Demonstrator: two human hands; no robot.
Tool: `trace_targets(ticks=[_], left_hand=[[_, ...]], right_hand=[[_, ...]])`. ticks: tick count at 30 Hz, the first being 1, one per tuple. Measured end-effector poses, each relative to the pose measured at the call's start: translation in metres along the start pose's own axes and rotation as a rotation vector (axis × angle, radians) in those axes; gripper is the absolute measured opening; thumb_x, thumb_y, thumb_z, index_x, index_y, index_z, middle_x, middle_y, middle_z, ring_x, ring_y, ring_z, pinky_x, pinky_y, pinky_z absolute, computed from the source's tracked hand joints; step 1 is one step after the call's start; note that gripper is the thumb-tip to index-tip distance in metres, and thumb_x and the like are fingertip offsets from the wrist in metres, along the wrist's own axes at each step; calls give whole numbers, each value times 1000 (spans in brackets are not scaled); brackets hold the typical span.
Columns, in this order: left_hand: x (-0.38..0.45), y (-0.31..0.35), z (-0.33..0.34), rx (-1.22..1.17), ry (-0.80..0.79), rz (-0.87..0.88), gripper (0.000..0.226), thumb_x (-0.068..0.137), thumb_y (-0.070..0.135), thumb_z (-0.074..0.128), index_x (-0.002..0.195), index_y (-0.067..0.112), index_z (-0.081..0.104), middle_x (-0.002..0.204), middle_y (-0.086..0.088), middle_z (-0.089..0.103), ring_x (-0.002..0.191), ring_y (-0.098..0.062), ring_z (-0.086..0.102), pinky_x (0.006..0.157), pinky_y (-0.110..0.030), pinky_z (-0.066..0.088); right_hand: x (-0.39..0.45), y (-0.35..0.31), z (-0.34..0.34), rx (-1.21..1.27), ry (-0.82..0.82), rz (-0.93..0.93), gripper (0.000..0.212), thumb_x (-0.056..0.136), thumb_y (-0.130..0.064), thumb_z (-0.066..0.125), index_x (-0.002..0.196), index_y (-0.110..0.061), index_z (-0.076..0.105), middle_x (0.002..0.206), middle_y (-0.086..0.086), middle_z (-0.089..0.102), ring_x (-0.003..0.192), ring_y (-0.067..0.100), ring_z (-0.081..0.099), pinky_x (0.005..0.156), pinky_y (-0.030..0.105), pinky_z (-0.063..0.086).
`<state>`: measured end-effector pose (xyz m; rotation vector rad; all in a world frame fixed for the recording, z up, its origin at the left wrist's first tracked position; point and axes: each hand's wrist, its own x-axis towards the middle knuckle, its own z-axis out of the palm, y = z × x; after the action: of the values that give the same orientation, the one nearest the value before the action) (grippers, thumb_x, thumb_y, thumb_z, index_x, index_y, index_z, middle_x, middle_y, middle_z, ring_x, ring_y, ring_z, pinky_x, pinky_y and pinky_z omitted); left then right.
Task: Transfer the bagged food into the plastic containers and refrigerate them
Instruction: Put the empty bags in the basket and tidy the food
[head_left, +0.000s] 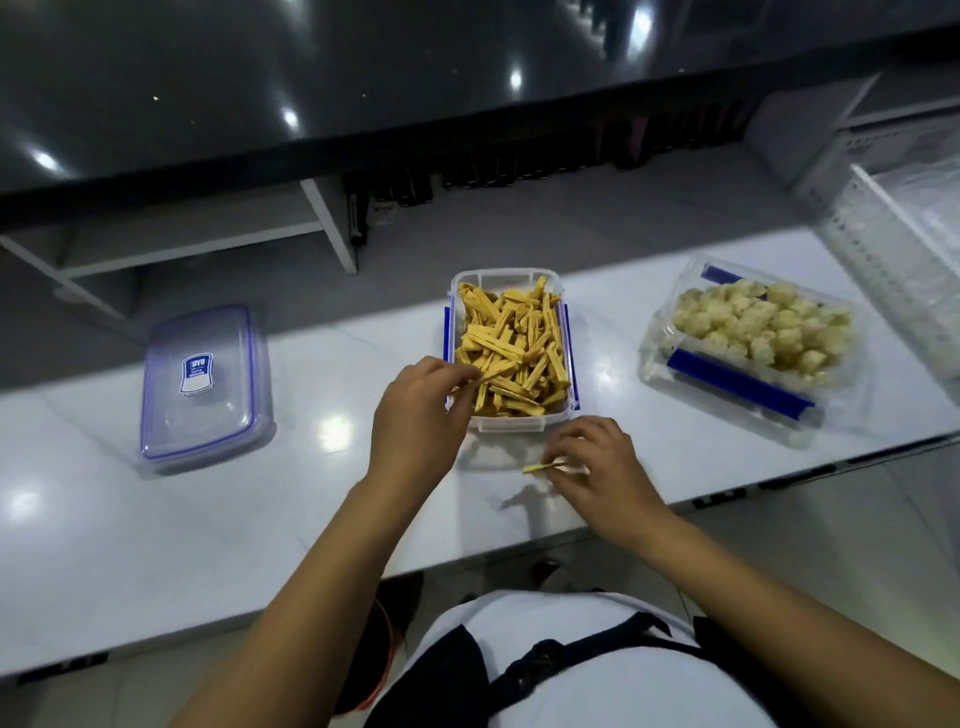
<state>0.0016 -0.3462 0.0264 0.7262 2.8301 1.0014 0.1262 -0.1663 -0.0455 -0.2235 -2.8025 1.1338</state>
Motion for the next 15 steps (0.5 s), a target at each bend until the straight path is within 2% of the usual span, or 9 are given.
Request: trace_targets(ticks=[3,6,8,10,12,15], left_hand=[[0,2,10,-30,-25,-32,32,95,18,66,127,20,68,125,0,65,118,-18,56,86,-14,39],[-20,2,16,-111,46,-79,33,94,14,66,127,20,66,127,1,62,120,-15,53,87,-3,32],[-39,-2,22,-157,93,-97,33,94,9,64,125,19,67,127,1,62,120,-15,54,92,-3,33],[-59,-5,32,-156,96,-77,33,92,5,64,123,18,68,127,1,63,121,-14,54,97,-4,34],[-72,-8,40,-161,66,-90,33,92,6,65,122,20,69,128,4,62,122,-11,52,102,-13,38],[-78,-16,50,-144,13,-178,34,95,22,63,129,23,65,138,2,56,131,-13,45,110,-38,41]], right_hand=[[2,-21,-24,12,211,-66,10,84,-17,75,94,-17,74,108,-1,64,117,19,46,97,35,36],[19,-38,-46,-24,341,-101,12,85,-21,70,95,-14,74,112,4,63,122,23,43,102,30,29],[36,-44,-53,-37,346,-107,16,86,-24,69,99,-15,75,117,6,62,124,25,43,102,29,28],[50,-46,-56,-50,271,-71,26,87,-27,71,111,-18,73,126,6,60,127,26,42,103,32,29],[53,-42,-59,-31,203,-11,36,87,-27,74,122,-20,68,132,5,55,129,24,41,105,34,31],[29,-26,-65,47,224,91,39,86,-26,76,123,-20,65,133,1,52,127,19,44,103,29,34]])
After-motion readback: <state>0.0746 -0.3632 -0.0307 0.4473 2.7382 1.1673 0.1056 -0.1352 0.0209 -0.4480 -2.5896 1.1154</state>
